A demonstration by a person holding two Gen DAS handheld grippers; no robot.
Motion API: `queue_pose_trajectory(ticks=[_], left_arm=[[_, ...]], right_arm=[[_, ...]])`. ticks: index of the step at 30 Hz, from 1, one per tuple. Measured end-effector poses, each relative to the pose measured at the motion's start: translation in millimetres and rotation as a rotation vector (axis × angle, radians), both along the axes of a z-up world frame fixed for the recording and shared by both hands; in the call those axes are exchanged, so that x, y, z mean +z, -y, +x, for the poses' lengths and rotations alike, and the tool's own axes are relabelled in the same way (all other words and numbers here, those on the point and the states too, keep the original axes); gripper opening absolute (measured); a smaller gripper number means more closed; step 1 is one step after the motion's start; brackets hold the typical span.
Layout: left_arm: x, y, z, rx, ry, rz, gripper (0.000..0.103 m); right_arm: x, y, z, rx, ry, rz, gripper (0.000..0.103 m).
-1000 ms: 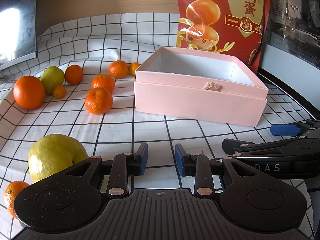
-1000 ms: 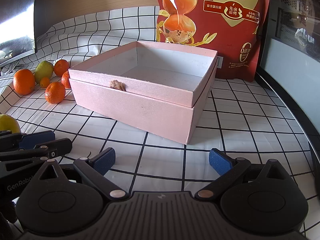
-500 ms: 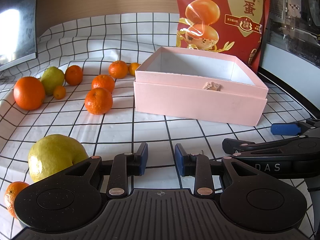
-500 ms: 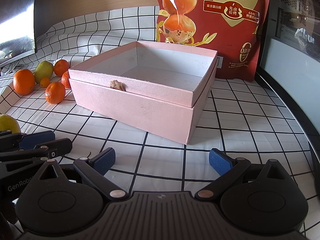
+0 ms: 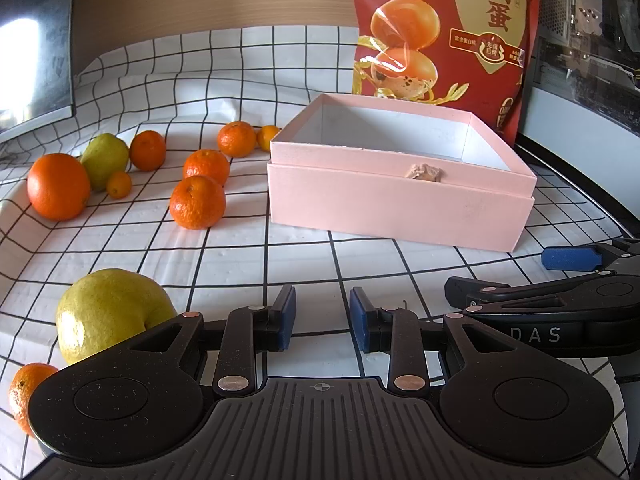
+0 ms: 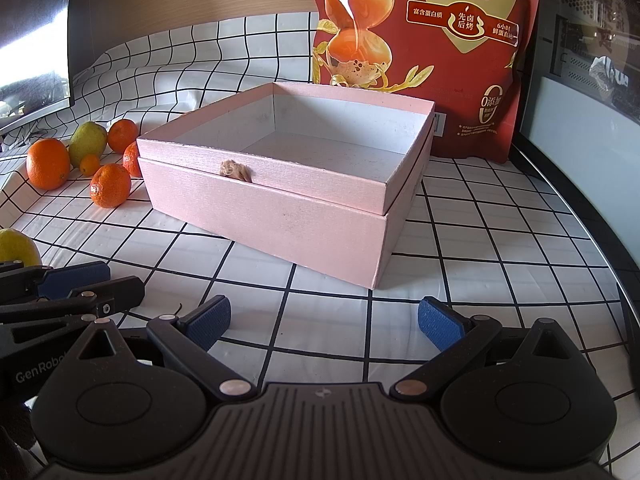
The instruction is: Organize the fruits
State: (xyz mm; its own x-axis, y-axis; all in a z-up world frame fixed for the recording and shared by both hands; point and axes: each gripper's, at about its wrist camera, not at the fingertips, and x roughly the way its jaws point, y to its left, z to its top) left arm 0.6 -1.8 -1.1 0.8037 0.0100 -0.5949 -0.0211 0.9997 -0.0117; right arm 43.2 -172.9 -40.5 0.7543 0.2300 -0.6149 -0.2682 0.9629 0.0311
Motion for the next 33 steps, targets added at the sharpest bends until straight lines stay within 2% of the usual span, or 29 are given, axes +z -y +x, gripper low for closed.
queue_pose_trajectory(ticks=[24, 28, 30, 31, 33], left_arm=[[0, 0, 0, 0.001, 0.0, 0.001, 0.032], [0, 1, -3, 0.0, 0.002, 0.019, 0.031], [2, -2, -8, -0.04, -0.003, -0.003, 0.03], [4, -8, -11, -0.062, -0.013, -0.042, 0.03], [14, -27, -22, -0.092, -0.005, -0.172, 0.03]], right_arm=[[-1, -1, 0, -0.001, 0.0, 0.0, 0.1], [-2, -2, 7, 0.022, -0.003, -0.005, 0.103], [-3, -3, 9, 0.05, -0.004, -0.003, 0.103], [-2, -2, 9, 0.064, -0.011, -0.003, 0.103], [2, 0, 10, 0.097, -0.041, -0.014, 0.103]])
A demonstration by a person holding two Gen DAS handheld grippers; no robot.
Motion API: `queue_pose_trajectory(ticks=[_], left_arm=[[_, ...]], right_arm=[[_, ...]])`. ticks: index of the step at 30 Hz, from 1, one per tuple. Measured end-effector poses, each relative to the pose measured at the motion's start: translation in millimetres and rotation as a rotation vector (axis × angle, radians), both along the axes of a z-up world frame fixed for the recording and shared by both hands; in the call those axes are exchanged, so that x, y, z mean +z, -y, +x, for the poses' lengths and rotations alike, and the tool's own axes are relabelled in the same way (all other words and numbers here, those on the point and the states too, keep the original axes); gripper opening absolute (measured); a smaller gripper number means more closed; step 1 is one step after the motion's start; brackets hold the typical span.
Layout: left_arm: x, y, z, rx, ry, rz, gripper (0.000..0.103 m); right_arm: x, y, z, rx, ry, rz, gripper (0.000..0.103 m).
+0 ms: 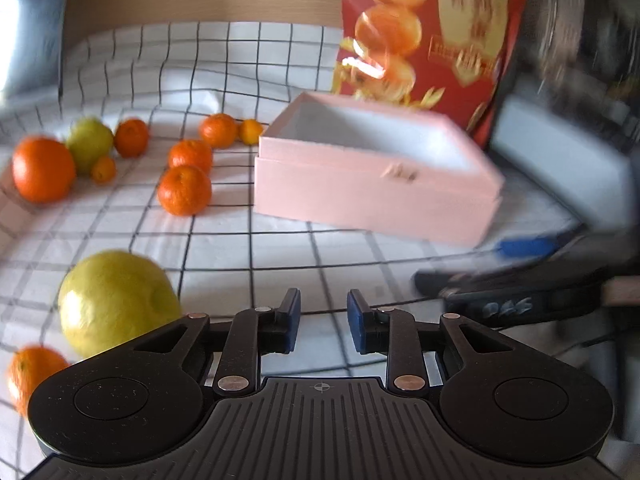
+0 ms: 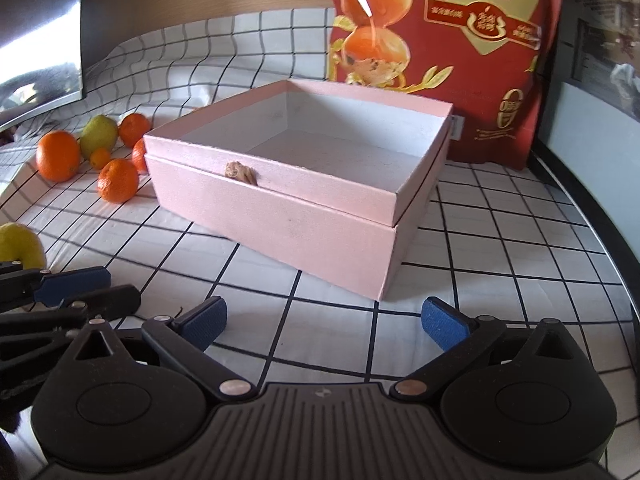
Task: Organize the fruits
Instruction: 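Grasp a mandarin with the left tool while the right tool grasps a green pomelo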
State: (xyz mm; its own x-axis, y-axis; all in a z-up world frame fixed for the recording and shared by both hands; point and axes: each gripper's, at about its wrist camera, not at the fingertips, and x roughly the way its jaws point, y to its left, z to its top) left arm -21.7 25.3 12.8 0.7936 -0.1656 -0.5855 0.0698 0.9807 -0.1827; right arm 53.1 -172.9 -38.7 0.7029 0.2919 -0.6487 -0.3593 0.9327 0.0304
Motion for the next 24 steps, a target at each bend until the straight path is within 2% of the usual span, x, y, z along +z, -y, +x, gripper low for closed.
queue_pose_trajectory(ticks=[2, 4, 7, 9, 11, 13, 16, 19, 20, 24], left_arm=[[13, -27, -13, 0.006, 0.03, -0.109, 0.03], [26, -54, -23, 0.036, 0.048, -0.159, 0.03], [41, -96, -42, 0.14, 0.101, -0.159, 0.03], [46, -122, -59, 0.238, 0.148, -0.121, 0.03], [46, -138, -75, 0.282, 0.174, -0.074, 0.03], [44, -143, -86, 0.252, 0.176, -0.033, 0.03], [43, -132, -93, 0.151, 0.142, 0.045, 0.03], [39, -109, -98, 0.036, 0.132, 0.124, 0.032], [36, -103, -99, 0.022, 0.127, 0.145, 0.036], [26, -87, -98, 0.048, 0.106, 0.264, 0.035]], right_arm=[[2, 2, 1, 0.028, -0.023, -0.013, 0.103], [3, 1, 2, 0.037, -0.036, -0.021, 0.103], [5, -1, 5, 0.034, -0.062, -0.032, 0.103], [6, -2, 7, 0.039, -0.07, -0.038, 0.103], [5, -3, 9, 0.06, -0.058, -0.035, 0.103], [5, -4, 10, 0.071, -0.05, -0.033, 0.103], [5, -8, 7, 0.102, -0.047, -0.031, 0.103], [9, -21, -5, 0.184, -0.023, -0.034, 0.094], [11, -28, -11, 0.221, -0.001, -0.041, 0.094], [22, -58, -42, 0.362, 0.11, -0.079, 0.094]])
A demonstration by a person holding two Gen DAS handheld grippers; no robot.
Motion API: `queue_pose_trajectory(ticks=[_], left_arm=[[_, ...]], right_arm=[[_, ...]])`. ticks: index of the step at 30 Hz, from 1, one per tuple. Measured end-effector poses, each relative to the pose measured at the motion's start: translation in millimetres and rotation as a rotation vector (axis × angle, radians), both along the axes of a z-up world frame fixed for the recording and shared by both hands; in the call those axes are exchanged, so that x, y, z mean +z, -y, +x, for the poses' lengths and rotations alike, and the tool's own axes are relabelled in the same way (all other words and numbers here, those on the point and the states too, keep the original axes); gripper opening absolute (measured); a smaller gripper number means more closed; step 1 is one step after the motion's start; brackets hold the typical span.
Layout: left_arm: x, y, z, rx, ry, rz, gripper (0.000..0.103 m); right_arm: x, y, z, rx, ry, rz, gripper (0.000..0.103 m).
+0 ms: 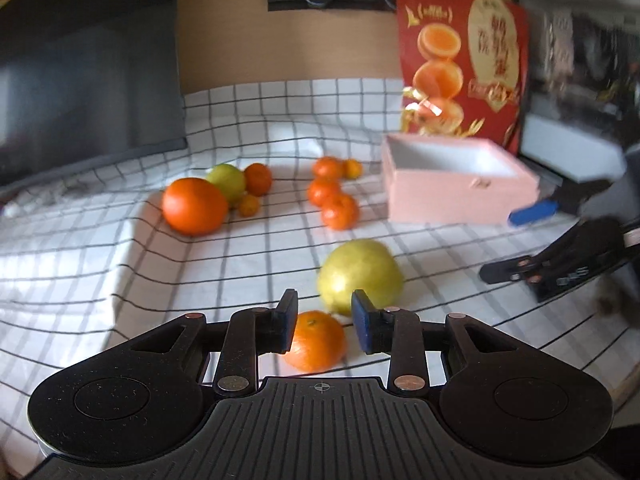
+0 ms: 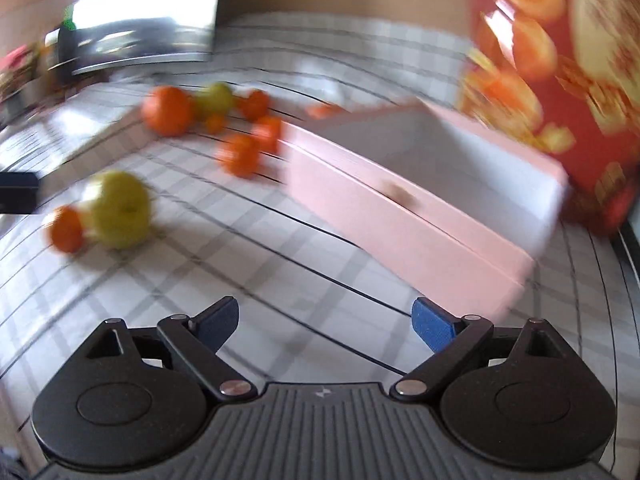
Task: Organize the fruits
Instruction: 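Grasp a mandarin with the left tool while the right tool grasps a green pomelo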
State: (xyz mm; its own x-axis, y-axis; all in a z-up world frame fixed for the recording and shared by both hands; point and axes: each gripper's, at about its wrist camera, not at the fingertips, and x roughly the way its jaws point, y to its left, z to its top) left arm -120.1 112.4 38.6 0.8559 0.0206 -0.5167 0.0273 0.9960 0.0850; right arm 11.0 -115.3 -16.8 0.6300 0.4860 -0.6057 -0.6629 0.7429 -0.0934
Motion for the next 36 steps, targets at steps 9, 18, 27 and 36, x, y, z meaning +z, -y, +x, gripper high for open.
queue_pose_trajectory(ticks=[9, 18, 27, 36], left_arm=[[-15, -3, 13, 0.045, -0.055, 0.05, 0.044], [-33, -32, 31, 0.072, -0.071, -0.191, 0.057], [-38, -45, 17, 0.041, -0.065, -0.317, 0.048], [-38, -49, 2, 0.06, -0.062, -0.352, 0.048]], right_arm=[[11, -32, -23, 0.13, 0.029, 0.02, 0.094], [9, -31, -21, 0.152, -0.019, 0.049, 0.094], [20, -66, 5, 0.231, -0.185, 0.165, 0.094], [-1, -126, 18, 0.251, -0.214, 0.109, 0.088]])
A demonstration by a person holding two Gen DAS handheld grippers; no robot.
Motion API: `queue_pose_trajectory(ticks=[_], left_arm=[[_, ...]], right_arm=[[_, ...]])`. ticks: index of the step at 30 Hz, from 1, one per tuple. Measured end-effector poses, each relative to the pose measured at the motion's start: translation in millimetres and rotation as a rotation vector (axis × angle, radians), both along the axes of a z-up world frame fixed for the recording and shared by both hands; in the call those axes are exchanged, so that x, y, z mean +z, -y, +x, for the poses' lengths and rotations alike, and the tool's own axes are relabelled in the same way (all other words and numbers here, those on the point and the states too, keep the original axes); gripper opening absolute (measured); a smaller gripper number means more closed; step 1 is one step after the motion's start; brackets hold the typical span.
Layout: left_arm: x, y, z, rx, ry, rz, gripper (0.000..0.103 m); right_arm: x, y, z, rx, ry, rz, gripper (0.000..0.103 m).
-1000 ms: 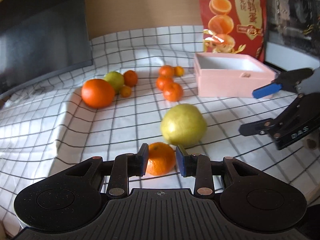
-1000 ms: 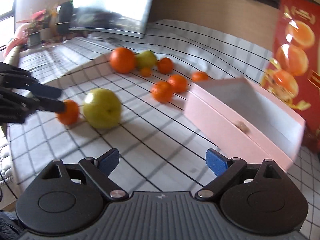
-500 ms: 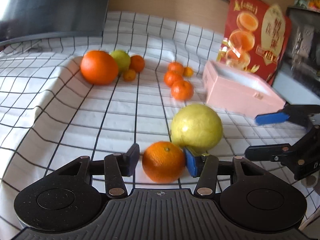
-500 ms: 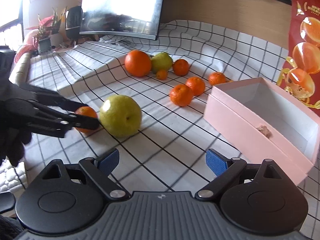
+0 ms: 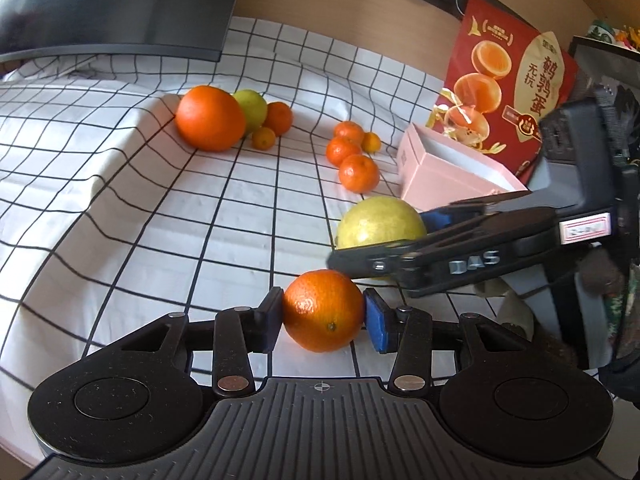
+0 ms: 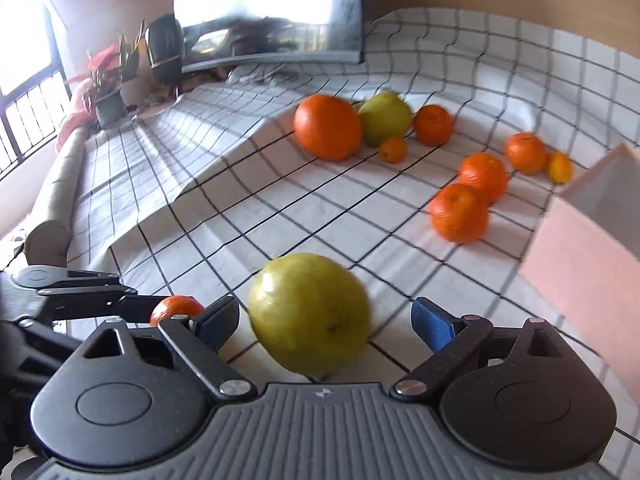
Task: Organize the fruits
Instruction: 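Grasp a mandarin with the left tool while the right tool grasps a green pomelo, then carry both fruits into the pink box and open both tools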
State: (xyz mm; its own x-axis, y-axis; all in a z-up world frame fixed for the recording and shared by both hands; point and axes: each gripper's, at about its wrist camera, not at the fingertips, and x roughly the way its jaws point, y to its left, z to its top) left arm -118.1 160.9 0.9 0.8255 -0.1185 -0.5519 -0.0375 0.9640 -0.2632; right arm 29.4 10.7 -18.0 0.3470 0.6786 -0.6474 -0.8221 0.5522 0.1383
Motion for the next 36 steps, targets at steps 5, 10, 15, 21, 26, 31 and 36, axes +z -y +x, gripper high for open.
queue_pose_trajectory(ticks=[5, 10, 15, 21, 26, 31, 36], left_arm=[[-1, 0, 1, 0.011, -0.002, -0.006, 0.048], [0, 8, 5, 0.03, 0.001, 0.034, 0.048], [5, 22, 20, -0.05, 0.013, 0.033, 0.047], [76, 52, 86, -0.244, 0.156, -0.054, 0.047], [126, 83, 204, -0.384, 0.132, -0.139, 0.047], [101, 113, 299, -0.382, -0.05, -0.102, 0.047], [49, 122, 336, -0.379, -0.208, -0.032, 0.048]], right_arm=[[1, 2, 2, 0.006, -0.02, 0.005, 0.064], [7, 34, -7, -0.032, 0.0, 0.002, 0.064], [15, 87, -8, -0.139, -0.001, 0.006, 0.064], [62, 152, 1, -0.307, 0.099, 0.064, 0.064], [117, 180, 44, -0.495, 0.199, 0.088, 0.064], [108, 176, 109, -0.601, 0.129, -0.012, 0.064], [61, 163, 158, -0.634, -0.053, -0.086, 0.064]])
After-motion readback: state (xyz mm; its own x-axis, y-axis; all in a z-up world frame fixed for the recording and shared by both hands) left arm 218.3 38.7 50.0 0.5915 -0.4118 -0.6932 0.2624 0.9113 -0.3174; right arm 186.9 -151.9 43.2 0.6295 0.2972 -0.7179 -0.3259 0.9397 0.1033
